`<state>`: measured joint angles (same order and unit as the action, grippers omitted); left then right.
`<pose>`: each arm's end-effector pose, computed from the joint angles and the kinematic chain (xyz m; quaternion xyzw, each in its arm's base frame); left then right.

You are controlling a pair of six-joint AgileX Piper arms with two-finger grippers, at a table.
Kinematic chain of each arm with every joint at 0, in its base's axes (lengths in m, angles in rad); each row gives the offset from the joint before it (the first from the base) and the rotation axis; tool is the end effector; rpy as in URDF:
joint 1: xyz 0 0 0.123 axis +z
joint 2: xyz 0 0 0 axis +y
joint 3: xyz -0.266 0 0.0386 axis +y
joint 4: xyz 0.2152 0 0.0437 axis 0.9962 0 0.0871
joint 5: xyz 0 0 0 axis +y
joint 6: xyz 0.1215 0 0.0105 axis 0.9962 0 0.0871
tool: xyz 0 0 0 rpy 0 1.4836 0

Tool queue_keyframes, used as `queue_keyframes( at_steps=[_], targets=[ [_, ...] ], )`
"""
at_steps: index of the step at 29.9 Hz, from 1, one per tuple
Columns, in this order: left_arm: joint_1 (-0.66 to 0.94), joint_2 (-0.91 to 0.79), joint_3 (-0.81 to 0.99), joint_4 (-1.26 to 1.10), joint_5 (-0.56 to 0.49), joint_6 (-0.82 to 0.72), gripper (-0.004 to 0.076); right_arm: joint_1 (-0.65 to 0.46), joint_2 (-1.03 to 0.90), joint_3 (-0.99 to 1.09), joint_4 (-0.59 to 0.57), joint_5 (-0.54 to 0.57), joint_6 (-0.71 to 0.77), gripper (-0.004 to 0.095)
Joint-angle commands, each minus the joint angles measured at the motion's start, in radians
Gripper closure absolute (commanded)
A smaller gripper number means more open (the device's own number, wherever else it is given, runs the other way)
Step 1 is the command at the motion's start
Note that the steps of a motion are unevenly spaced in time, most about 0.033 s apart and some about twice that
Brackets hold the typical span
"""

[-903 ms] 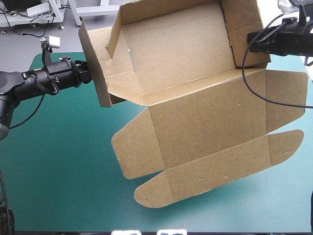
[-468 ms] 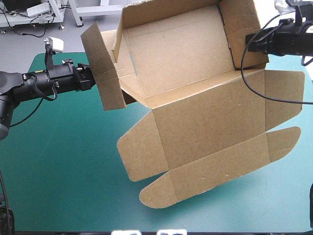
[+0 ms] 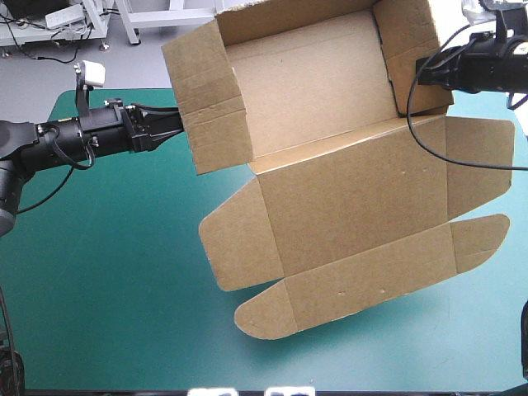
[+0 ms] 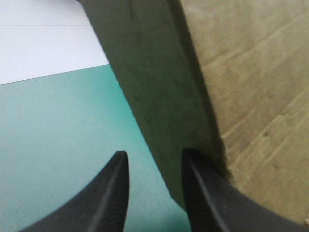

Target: Fold the box

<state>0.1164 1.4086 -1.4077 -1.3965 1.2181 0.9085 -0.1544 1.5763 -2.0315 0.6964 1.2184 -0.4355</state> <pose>0.2653 -0.0825 0.4191 0.2096 0.7227 -0.4736 0.4578 0.3032 0.0271 0.4691 -0.1508 0.8346 0.2068 0.4878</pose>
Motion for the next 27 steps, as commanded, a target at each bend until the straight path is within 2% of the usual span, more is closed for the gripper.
queue_keyframes(
  at_steps=[1, 16, 23, 27],
  targets=[
    [0.000, -0.031, -0.034, -0.126, 0.053, 0.001, 0.0453, 0.000, -0.024, -0.027, 0.043, -0.075, 0.005, 0.0925],
    [0.000, -0.031, -0.034, -0.146, 0.057, 0.001, 0.0453, 0.000, -0.011, -0.027, 0.044, -0.090, 0.005, 0.0925],
    [0.000, -0.031, -0.034, -0.143, 0.038, 0.003, 0.0453, 0.000, -0.011, -0.027, 0.128, -0.087, 0.005, 0.0925],
    [0.000, -0.031, -0.034, -0.143, 0.022, 0.003, 0.0453, 0.000, -0.011, -0.027, 0.138, -0.075, 0.005, 0.0926]
  ],
)
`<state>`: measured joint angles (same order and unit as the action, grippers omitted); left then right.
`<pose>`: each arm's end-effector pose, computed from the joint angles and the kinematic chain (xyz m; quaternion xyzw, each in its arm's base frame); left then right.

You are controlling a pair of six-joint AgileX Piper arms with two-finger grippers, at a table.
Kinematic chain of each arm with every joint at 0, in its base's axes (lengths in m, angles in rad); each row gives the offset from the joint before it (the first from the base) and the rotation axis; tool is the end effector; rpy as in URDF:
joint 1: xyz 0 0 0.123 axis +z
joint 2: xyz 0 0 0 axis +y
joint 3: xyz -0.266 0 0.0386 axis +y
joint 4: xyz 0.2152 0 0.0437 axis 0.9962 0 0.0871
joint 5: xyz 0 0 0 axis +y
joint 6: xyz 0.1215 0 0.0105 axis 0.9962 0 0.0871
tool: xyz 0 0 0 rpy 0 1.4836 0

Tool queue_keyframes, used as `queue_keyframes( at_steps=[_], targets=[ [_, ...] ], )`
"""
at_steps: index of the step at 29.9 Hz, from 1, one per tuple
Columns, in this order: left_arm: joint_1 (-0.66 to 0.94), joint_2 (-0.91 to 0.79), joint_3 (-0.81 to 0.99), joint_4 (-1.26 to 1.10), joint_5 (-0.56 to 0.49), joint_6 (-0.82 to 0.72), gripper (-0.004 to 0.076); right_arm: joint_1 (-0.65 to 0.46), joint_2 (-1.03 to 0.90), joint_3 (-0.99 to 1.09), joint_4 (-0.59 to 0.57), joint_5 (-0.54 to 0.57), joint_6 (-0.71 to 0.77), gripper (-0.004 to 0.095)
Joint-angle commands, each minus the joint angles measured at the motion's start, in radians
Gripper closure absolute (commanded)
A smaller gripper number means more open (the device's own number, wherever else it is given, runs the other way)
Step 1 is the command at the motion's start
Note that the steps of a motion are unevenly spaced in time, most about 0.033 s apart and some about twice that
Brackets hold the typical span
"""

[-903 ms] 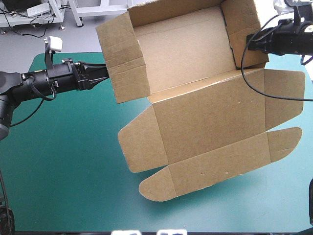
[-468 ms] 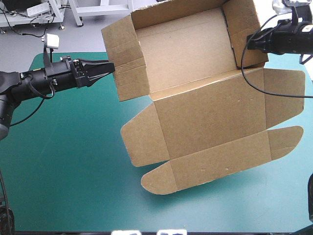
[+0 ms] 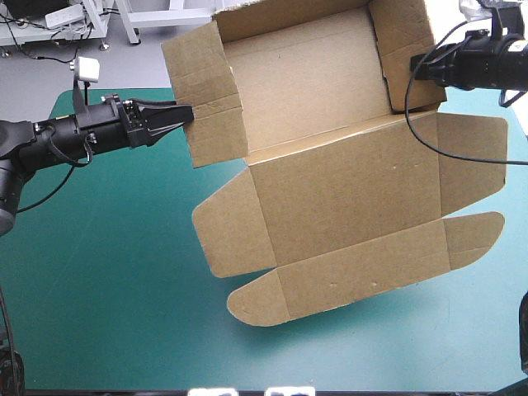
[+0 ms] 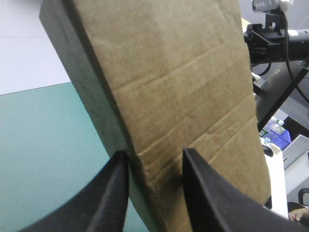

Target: Fold the box

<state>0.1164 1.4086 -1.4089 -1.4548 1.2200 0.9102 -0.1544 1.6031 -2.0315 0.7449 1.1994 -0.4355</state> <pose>0.2646 -0.0836 0.4260 0.2013 0.7061 -0.4945 0.4651 0.3126 0.0293 0.4658 -0.1438 0.8294 0.2311 0.4879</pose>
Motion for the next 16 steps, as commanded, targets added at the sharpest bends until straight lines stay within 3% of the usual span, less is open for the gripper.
queue_keyframes(
  at_steps=[1, 8, 14, 16],
  targets=[
    [0.000, -0.031, -0.033, -0.084, 0.021, 0.001, 0.0453, 0.000, -0.038, -0.027, 0.090, -0.052, 0.005, 0.0926],
    [-0.001, -0.031, -0.033, -0.136, 0.019, 0.001, 0.0453, 0.011, -0.038, -0.026, 0.083, -0.038, 0.015, 0.0925],
    [-0.020, -0.031, -0.033, -0.135, 0.004, 0.001, 0.0453, 0.162, -0.028, -0.026, -0.135, -0.078, 0.078, 0.0925],
    [-0.035, -0.031, -0.033, -0.124, -0.010, 0.001, 0.0453, 0.207, -0.020, -0.026, -0.154, -0.105, 0.089, 0.0926]
  ],
)
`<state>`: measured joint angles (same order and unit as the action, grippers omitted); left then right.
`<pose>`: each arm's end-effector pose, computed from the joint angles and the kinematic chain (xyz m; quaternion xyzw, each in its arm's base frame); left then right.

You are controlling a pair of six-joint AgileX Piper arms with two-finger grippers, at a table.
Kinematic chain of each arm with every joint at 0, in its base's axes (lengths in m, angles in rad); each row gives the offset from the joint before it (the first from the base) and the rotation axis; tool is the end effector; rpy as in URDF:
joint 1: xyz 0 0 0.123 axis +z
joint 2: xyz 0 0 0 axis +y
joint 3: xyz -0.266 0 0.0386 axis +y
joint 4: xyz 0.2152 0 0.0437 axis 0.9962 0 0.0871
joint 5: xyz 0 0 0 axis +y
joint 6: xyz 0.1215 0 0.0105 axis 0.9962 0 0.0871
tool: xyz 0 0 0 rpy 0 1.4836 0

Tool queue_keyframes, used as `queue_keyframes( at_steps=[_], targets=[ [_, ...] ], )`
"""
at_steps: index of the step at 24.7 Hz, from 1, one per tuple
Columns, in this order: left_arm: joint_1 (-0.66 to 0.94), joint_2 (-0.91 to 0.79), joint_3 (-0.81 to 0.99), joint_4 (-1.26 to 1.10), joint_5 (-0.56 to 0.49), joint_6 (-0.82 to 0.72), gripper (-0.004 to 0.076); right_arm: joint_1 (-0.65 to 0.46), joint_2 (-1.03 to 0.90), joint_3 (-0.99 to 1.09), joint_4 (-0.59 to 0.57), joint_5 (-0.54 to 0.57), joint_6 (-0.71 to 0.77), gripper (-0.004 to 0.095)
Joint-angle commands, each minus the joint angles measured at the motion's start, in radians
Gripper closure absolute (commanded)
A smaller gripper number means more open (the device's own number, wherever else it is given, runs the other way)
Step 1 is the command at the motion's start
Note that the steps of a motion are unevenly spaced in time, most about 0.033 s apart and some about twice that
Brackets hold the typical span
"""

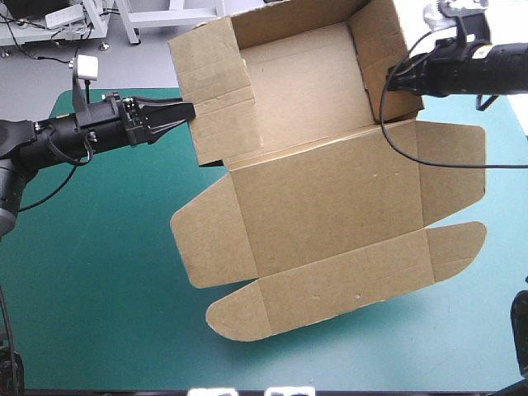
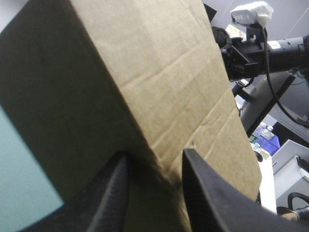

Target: Fold the box

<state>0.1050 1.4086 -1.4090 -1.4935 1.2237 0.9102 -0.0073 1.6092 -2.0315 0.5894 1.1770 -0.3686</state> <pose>0.2629 -0.0873 0.4303 0.1999 0.6938 -0.5117 0.4657 0.3140 0.0603 0.4564 -0.1712 0.8439 0.2068 0.4645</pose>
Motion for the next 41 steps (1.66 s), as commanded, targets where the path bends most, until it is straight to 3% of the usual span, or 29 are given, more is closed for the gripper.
queue_keyframes(
  at_steps=[1, 8, 19, 27, 31, 32, 33, 34, 38, 41],
  targets=[
    [-0.034, -0.031, -0.032, -0.075, -0.027, 0.001, 0.0453, 0.076, -0.021, -0.026, 0.000, -0.093, 0.031, 0.0925],
    [-0.069, -0.031, -0.032, 0.087, -0.156, 0.001, 0.0453, 0.163, 0.012, -0.026, -0.042, -0.108, 0.057, 0.0925],
    [-0.069, -0.031, -0.032, 0.247, -0.293, -0.029, 0.0454, 0.170, 0.014, -0.026, -0.033, -0.123, 0.085, 0.0925],
    [-0.070, 0.009, -0.032, 0.328, -0.389, -0.191, 0.0461, 0.227, 0.015, -0.026, 0.019, -0.137, 0.092, 0.0925],
    [-0.071, 0.029, -0.032, 0.331, -0.419, -0.242, 0.0545, 0.292, 0.016, -0.026, 0.005, -0.166, 0.112, 0.0925],
    [-0.071, 0.033, -0.032, 0.331, -0.429, -0.244, 0.0600, 0.292, 0.016, -0.026, 0.005, -0.166, 0.123, 0.0925],
    [-0.071, 0.033, -0.032, 0.331, -0.429, -0.244, 0.0704, 0.292, 0.016, -0.026, 0.003, -0.161, 0.136, 0.0925],
    [-0.071, 0.033, -0.032, 0.331, -0.431, -0.239, 0.0729, 0.292, 0.016, -0.026, -0.013, -0.156, 0.147, 0.0925],
    [-0.098, 0.031, -0.044, 0.344, -0.441, -0.243, 0.0729, 0.292, 0.021, -0.026, -0.131, -0.110, 0.214, 0.0925],
    [-0.143, 0.035, -0.093, 0.473, -0.434, -0.330, 0.0729, 0.292, 0.033, -0.026, -0.232, -0.051, 0.263, 0.0923]
  ],
)
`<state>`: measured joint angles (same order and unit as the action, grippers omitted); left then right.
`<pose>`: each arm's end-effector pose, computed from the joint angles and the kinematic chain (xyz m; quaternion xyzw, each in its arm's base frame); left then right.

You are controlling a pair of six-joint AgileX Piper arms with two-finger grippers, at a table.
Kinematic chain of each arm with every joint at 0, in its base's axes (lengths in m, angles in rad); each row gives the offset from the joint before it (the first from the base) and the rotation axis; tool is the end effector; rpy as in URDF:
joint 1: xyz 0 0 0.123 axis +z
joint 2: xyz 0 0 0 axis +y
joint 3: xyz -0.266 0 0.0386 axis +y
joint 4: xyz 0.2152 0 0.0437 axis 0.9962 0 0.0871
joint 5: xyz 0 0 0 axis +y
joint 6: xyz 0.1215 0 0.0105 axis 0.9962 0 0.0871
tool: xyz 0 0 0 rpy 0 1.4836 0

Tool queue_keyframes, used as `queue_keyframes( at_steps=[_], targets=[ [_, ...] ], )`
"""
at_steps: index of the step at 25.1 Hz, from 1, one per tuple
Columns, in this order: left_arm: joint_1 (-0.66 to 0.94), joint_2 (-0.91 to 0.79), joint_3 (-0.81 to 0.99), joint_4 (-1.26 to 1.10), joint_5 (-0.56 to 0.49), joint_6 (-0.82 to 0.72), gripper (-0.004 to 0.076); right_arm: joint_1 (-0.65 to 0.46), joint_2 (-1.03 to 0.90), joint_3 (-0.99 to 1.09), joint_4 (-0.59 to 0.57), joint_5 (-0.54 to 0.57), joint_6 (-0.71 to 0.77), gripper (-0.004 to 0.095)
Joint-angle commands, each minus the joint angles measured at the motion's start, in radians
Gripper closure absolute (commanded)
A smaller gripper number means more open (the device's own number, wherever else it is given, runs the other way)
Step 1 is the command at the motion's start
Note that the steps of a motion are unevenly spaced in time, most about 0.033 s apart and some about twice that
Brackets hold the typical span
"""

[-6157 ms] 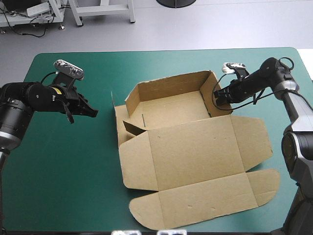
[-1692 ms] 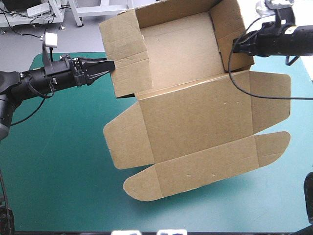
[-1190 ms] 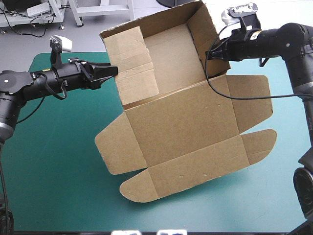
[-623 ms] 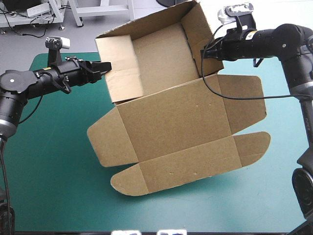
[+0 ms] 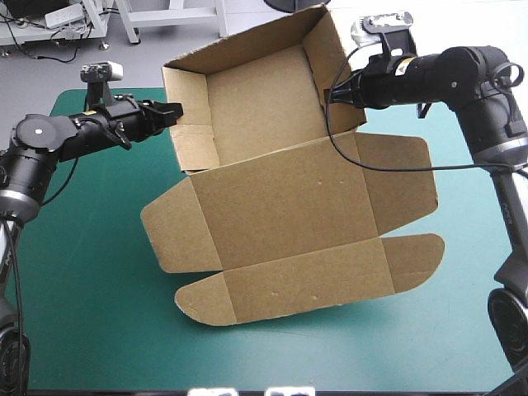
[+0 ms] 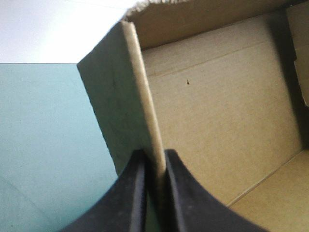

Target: Fold the box

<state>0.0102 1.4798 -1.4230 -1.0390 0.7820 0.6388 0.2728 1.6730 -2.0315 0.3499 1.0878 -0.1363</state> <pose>0.3201 -0.0709 0.3818 0.0714 0.8141 -0.3269 0.4747 0.3237 0.1290 0.4329 -0.1757 0.8628 0.2037 0.4281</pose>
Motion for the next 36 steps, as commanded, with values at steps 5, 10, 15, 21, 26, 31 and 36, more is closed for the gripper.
queue_keyframes(
  at_steps=[5, 10, 15, 21, 26, 31, 36],
  targets=[
    [-0.154, -0.001, -0.225, 0.401, 0.097, -0.289, 0.0729, 0.012, -0.002, -0.026, -0.070, 0.139, 0.057, 0.0923],
    [-0.271, 0.083, -0.354, 0.697, 0.268, -0.442, 0.0729, 0.016, 0.053, -0.024, -0.060, 0.160, 0.066, 0.0922],
    [-0.303, 0.216, -0.370, 0.863, 0.406, -0.535, 0.0729, 0.023, 0.104, 0.090, -0.097, 0.158, 0.066, 0.0922],
    [-0.303, 0.358, -0.370, 0.970, 0.467, -0.618, 0.0729, 0.023, 0.192, 0.262, -0.079, 0.048, 0.037, 0.0923],
    [-0.303, 0.409, -0.370, 0.963, 0.440, -0.624, 0.0729, 0.023, 0.270, 0.274, 0.003, 0.007, -0.025, 0.0923],
    [-0.303, 0.413, -0.377, 0.914, 0.377, -0.624, 0.0729, 0.023, 0.278, 0.272, -0.004, -0.047, -0.102, 0.0923],
    [-0.303, 0.417, -0.392, 0.911, 0.396, -0.533, 0.0728, 0.023, 0.278, 0.264, -0.046, -0.066, -0.141, 0.0921]
  ],
)
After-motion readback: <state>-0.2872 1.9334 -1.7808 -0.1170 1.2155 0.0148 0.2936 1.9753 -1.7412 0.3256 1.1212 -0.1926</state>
